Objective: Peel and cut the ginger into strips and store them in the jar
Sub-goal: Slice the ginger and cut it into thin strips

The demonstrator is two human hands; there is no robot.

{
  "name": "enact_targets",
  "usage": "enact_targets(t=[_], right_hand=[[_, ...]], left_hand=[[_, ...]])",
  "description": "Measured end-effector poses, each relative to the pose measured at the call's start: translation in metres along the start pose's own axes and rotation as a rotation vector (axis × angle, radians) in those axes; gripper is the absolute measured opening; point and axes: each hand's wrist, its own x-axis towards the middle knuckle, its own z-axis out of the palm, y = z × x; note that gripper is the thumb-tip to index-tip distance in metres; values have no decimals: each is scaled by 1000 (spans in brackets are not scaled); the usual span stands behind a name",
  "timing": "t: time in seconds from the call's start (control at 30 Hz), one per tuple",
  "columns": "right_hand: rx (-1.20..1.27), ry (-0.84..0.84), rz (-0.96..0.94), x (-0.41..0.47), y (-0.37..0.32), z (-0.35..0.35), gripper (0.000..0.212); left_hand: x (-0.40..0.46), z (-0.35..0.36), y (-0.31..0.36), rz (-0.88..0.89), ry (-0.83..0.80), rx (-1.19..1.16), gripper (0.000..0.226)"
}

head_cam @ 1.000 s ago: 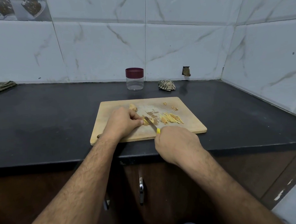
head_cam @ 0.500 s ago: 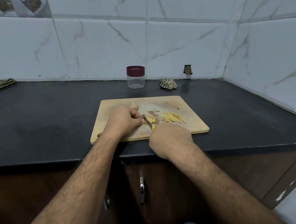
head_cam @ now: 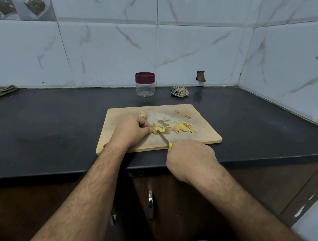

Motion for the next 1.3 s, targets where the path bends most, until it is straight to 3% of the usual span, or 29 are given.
enact_targets(t=[0.47, 1.3], right_hand=[[22, 80, -43, 14, -7, -2, 29], [-2, 37, -46, 19, -13, -4, 30]], left_hand=[[0, 2, 3, -29, 23, -24, 20], [0, 3, 3, -31, 36, -27, 16]])
